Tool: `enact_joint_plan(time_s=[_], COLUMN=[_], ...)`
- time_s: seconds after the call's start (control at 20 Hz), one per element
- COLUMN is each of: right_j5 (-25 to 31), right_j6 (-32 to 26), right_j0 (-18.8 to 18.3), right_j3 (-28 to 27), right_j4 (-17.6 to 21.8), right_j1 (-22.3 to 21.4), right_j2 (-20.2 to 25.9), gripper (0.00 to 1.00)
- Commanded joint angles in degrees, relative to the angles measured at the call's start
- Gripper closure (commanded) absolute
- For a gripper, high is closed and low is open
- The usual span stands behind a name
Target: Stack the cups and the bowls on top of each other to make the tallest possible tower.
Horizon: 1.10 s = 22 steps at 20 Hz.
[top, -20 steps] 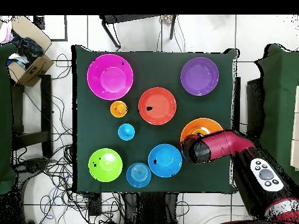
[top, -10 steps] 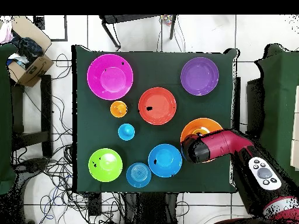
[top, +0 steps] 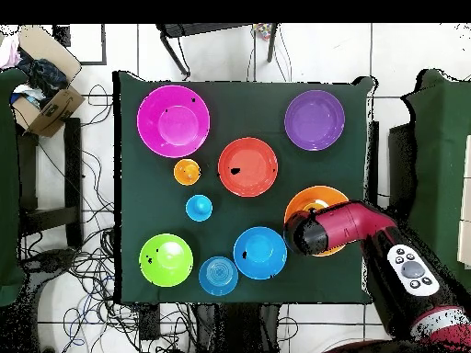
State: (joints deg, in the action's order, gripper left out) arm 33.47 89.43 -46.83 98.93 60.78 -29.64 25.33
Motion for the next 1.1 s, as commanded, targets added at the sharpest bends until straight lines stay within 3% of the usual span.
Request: enact_joint_plan(time_s=[0.05, 0.3, 0.35, 0.45, 0.55, 1.1], right_j5=[5.63, 5.92, 4.98, 4.79, 7.27, 8.53], right_j6=[-14.76, -16.64, -16.52, -15.05, -18.07, -16.28], right_j0=[2.32, 2.89, 1.76, 2.96, 4.43, 4.34], right_j3=[-6.57, -6.71, -6.21, -6.44, -6.34, -4.85], right_j4=[5.54, 6.83, 6.04, 7.15, 8.06, 7.09], right_j1=[4.05, 4.42, 4.54, 4.30, 3.52, 1.01], right_j2=[-1.34, -1.54, -0.89, -1.67, -1.96, -2.53], gripper=[1.00, 1.00, 0.00, 0.00, 0.00, 0.00])
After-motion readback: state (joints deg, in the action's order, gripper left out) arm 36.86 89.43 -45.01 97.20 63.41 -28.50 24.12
